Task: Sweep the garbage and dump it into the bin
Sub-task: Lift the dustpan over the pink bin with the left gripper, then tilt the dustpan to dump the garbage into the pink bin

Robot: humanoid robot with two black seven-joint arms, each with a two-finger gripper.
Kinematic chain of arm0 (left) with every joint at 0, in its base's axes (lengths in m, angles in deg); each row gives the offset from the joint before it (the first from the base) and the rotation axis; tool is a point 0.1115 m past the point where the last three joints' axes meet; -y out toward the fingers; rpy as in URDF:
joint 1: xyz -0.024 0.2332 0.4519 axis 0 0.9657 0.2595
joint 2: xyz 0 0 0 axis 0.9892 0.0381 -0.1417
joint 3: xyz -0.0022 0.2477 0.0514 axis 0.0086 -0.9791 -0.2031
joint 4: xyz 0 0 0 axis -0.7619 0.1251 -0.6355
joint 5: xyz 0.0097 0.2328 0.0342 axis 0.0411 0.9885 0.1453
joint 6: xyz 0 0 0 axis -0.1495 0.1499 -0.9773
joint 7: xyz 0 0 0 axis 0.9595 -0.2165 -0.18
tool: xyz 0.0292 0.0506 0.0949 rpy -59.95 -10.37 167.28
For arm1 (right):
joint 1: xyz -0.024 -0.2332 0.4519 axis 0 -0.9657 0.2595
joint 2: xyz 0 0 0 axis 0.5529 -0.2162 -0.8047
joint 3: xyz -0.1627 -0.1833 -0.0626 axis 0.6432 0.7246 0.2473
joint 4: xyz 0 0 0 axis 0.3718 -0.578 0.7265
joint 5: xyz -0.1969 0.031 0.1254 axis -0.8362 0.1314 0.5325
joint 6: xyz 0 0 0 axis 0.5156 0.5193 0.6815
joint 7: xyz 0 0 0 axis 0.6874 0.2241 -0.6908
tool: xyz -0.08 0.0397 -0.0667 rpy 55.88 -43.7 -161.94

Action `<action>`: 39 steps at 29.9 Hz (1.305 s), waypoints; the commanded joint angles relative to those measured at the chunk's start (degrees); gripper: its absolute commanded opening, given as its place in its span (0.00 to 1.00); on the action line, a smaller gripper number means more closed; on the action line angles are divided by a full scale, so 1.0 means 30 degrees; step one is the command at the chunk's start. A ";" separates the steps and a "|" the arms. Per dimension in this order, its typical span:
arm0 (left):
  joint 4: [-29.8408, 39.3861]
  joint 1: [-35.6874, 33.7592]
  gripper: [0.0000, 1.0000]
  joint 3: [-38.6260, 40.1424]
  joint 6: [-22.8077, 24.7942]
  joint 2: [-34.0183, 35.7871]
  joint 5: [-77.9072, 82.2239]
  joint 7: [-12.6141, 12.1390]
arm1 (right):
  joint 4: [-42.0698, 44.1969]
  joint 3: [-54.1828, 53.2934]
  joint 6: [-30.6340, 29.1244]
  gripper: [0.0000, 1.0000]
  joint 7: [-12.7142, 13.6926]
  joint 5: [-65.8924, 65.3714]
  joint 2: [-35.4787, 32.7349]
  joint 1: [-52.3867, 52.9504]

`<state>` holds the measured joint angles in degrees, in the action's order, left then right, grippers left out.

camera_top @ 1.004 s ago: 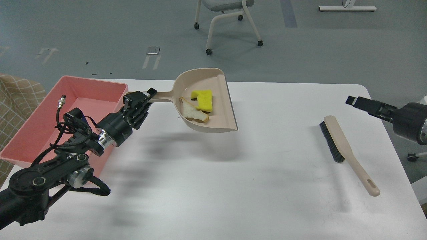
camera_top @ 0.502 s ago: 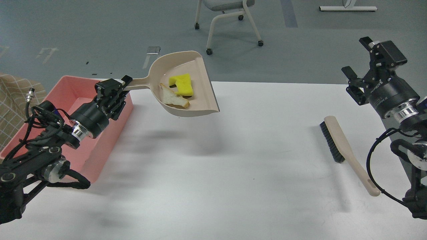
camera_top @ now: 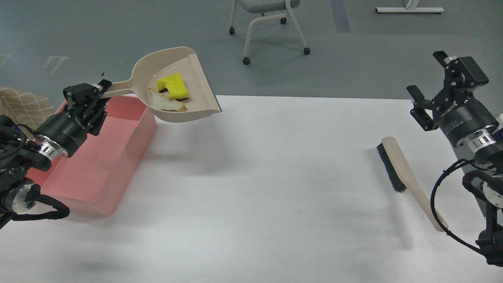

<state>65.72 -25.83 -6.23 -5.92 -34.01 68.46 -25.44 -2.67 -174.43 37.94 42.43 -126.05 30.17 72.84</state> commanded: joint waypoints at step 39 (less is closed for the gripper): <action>-0.0550 0.4362 0.21 0.0138 0.4263 1.1225 -0.1774 -0.0001 | -0.0167 -0.0378 0.0002 0.99 -0.0056 0.0323 -0.0182 -0.0811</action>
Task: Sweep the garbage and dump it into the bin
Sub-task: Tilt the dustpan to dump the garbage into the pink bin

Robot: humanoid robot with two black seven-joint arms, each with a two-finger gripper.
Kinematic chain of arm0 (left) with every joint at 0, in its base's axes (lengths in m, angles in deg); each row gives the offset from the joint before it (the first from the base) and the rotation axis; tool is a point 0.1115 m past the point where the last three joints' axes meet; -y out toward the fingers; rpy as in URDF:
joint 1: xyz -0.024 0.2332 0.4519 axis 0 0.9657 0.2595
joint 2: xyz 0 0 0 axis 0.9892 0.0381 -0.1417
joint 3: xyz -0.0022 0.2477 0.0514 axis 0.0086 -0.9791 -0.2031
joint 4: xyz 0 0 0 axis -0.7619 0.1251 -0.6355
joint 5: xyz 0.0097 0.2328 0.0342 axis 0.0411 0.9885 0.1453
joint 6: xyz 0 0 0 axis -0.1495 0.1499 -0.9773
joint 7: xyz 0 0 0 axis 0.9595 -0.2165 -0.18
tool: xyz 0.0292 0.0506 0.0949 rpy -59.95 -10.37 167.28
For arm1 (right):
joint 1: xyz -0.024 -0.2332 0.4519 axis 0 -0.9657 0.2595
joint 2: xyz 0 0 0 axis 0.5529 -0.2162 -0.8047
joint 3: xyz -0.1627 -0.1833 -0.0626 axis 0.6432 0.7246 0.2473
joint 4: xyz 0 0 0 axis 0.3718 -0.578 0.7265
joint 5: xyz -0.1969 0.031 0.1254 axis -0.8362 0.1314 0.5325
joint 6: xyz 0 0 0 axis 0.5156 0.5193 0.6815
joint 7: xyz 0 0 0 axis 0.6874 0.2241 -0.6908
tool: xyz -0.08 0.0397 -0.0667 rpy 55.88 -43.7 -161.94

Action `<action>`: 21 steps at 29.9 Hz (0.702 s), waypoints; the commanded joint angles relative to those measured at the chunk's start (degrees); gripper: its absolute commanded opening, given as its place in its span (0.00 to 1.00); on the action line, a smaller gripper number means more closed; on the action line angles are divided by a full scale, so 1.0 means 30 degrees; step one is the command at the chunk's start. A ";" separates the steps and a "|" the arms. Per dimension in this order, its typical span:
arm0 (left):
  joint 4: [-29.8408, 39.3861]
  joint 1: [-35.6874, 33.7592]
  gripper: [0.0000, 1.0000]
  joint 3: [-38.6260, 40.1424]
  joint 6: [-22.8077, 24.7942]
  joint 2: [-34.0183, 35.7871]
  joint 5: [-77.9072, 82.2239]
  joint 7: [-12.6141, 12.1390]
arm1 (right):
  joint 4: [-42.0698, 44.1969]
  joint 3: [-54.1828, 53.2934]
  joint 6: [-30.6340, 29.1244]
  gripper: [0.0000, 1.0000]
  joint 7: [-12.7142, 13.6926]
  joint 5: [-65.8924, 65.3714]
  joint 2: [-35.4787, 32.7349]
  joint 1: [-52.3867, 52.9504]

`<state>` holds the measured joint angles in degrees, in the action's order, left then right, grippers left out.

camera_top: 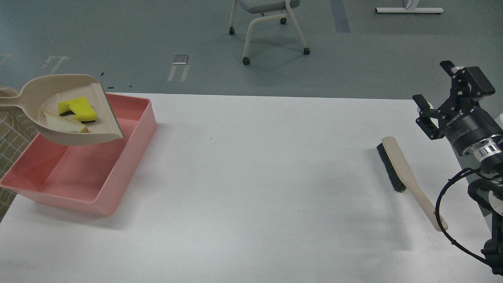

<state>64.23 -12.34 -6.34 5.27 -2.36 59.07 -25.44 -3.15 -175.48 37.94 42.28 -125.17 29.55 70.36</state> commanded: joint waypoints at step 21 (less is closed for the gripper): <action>0.0473 -0.6957 0.23 0.0267 0.1266 0.2811 1.4746 -0.0001 | -0.0155 0.0030 0.0001 0.99 -0.0007 0.0585 0.0141 -0.0043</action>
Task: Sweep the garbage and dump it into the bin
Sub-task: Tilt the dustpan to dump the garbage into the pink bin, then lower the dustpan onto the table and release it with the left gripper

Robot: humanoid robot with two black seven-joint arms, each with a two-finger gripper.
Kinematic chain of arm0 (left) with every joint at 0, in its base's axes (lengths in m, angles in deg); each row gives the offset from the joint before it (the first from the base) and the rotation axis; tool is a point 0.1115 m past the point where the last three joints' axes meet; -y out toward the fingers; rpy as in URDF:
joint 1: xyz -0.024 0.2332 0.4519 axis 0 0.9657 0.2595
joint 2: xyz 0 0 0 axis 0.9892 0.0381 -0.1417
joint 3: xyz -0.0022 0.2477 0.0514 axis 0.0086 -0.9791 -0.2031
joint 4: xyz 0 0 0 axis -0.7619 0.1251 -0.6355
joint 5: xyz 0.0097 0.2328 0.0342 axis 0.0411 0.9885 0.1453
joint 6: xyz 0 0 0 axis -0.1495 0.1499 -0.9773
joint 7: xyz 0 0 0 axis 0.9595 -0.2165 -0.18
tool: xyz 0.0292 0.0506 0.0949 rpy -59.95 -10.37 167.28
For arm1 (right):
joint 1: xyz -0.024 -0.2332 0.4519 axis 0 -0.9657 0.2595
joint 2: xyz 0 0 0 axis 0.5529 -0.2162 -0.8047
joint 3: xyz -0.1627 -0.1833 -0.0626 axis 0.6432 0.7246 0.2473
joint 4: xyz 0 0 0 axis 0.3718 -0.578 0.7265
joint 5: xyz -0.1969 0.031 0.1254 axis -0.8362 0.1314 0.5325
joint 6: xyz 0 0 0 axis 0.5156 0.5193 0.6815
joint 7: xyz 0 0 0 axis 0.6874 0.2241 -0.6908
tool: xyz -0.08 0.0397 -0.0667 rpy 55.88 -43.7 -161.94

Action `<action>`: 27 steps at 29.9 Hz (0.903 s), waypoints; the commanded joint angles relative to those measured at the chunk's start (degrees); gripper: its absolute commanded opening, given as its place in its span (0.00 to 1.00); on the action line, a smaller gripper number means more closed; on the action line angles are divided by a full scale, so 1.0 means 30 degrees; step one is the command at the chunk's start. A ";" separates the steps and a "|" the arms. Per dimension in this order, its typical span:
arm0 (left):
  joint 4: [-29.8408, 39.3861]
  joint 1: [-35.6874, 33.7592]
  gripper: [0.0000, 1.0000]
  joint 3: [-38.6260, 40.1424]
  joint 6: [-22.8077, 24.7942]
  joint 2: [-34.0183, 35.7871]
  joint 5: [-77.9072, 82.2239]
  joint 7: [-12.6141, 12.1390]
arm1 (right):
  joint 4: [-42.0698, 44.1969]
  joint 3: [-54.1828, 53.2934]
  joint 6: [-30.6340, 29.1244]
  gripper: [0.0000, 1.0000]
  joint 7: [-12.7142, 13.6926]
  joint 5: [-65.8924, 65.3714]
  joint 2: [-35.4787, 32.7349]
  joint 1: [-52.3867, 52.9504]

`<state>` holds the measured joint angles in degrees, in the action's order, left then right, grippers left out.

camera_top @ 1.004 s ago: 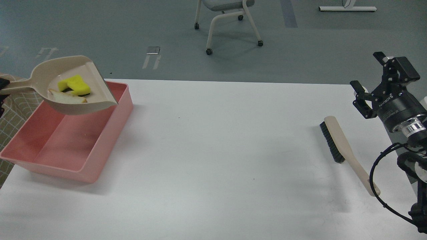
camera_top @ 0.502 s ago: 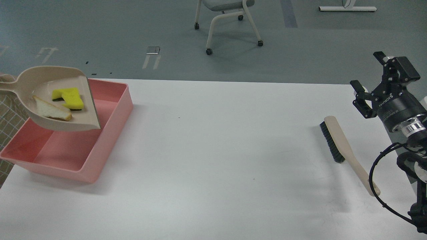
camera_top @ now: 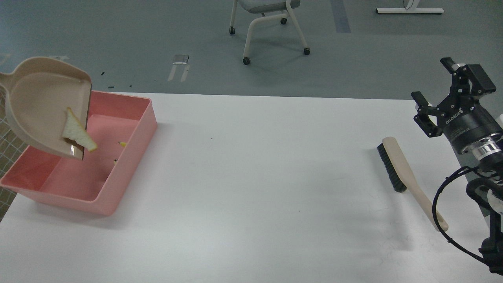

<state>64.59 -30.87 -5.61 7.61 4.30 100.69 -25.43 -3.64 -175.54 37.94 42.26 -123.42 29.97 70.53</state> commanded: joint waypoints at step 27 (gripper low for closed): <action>0.0003 -0.4271 0.32 -0.0941 -0.0564 -1.2991 -0.4311 -0.0002 | 0.2579 0.0167 0.0001 0.99 -0.0028 0.0001 0.0880 0.4114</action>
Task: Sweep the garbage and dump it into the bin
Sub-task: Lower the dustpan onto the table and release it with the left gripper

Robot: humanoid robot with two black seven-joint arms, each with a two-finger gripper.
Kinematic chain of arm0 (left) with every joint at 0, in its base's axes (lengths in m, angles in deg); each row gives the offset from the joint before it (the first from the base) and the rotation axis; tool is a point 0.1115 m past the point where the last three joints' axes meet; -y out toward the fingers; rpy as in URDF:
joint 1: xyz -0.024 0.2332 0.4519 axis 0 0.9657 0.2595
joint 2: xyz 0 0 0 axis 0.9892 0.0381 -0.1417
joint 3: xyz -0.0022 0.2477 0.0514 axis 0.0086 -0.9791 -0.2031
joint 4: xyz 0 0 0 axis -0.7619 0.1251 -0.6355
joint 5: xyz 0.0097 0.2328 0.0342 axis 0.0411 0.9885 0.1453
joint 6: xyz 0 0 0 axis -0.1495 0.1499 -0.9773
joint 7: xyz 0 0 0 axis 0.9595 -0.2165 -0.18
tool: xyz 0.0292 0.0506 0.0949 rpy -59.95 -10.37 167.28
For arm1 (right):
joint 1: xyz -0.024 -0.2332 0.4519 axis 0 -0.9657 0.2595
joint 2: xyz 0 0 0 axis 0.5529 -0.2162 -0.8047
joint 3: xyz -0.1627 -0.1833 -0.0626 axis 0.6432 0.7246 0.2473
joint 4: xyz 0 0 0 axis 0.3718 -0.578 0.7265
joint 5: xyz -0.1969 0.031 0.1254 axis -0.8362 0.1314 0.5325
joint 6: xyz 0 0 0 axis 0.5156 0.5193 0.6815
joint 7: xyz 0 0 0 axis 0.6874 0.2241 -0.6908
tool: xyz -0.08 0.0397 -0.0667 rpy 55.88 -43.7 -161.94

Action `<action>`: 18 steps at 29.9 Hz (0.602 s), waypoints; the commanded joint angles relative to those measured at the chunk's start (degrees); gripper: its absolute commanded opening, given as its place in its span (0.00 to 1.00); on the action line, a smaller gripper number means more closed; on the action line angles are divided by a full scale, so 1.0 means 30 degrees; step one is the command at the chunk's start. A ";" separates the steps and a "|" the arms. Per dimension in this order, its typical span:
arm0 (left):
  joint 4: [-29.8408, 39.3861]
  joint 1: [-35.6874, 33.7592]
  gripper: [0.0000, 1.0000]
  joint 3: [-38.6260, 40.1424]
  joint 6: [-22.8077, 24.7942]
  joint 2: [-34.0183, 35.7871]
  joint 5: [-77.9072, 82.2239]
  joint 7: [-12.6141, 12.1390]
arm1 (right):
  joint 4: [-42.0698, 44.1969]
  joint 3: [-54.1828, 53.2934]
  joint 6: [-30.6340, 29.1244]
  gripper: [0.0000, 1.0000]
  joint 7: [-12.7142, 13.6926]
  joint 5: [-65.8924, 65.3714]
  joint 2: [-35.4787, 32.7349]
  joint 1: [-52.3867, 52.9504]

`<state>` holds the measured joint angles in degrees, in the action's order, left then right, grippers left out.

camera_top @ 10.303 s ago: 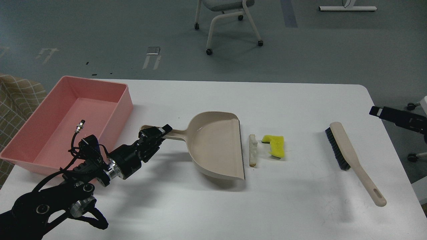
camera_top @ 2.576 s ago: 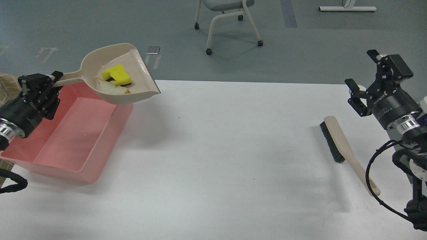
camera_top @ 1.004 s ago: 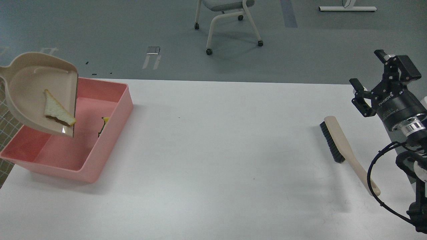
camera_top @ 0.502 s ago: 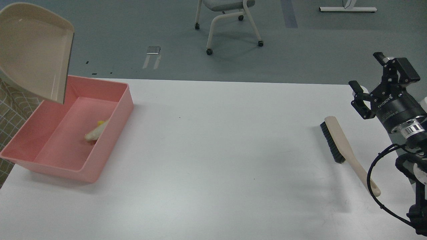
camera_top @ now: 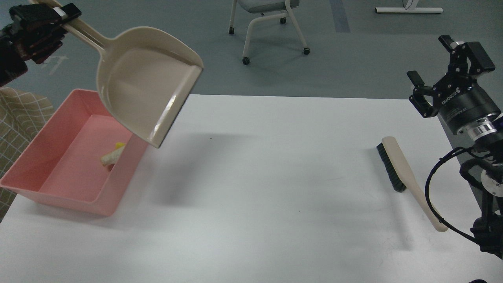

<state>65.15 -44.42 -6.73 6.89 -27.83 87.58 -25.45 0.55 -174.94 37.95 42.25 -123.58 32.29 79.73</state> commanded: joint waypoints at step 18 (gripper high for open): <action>-0.0361 0.0952 0.30 -0.2183 -0.3282 -0.4898 -0.0933 0.0003 | 0.1807 -0.0033 0.0017 0.99 0.0003 0.0083 0.0516 0.1550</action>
<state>63.58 -41.42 -13.70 -1.45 -42.86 86.83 -25.45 6.87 -175.13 38.12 42.17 -123.32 33.87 84.88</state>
